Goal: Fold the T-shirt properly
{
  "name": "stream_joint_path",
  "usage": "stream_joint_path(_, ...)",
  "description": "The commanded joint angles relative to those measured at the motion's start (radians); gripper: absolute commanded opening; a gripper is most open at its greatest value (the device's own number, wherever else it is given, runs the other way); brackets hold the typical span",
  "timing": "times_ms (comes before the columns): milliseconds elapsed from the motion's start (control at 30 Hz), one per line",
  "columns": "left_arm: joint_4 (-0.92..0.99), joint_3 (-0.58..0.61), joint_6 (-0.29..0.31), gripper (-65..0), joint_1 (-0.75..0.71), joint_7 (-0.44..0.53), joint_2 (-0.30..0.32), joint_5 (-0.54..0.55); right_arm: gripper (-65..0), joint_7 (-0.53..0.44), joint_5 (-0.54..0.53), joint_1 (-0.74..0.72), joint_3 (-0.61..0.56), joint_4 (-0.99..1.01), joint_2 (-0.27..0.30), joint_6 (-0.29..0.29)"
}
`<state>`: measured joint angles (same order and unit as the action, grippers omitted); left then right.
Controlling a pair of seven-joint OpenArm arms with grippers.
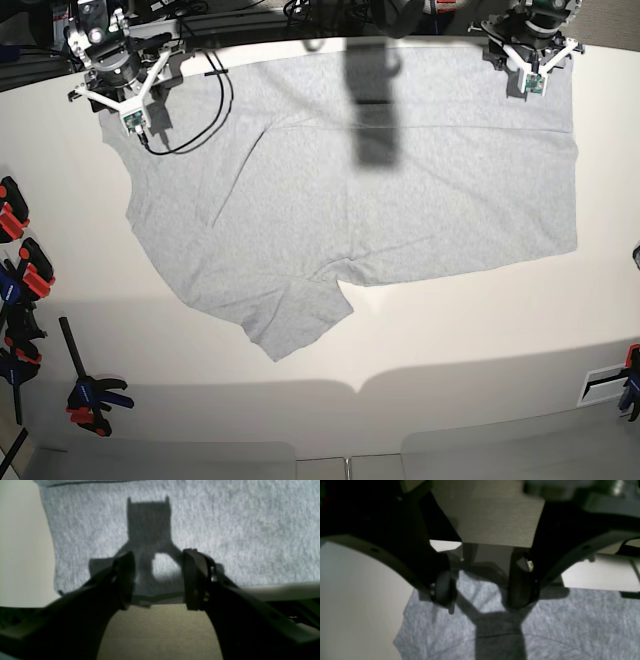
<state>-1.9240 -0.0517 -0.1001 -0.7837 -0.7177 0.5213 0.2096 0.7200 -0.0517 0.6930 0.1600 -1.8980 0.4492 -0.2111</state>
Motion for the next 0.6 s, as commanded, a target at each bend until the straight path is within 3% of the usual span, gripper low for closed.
stream_joint_path(0,-0.015,-0.002,-0.005,-36.0,-0.017,-0.048,0.008,-0.006,-30.8,0.036,0.036,0.008,0.011,-0.011,0.013,0.013)
stream_joint_path(367,-0.147,-0.002,-0.005,-36.0,-0.009,-0.012,0.008,-0.013,-30.8,0.037,-0.004,0.008,0.011,-0.132,0.013,0.013)
stream_joint_path(500,-0.147,-0.002,-0.005,-36.0,-0.008,-0.012,0.008,-0.058,-30.8,0.037,-0.004,0.008,0.011,-0.153,0.013,0.013)
stream_joint_path(567,-0.148,-0.002,-0.035,-36.0,-0.008,-0.010,0.008,-0.091,-30.8,0.037,-0.004,0.008,0.011,-0.161,0.013,0.013)
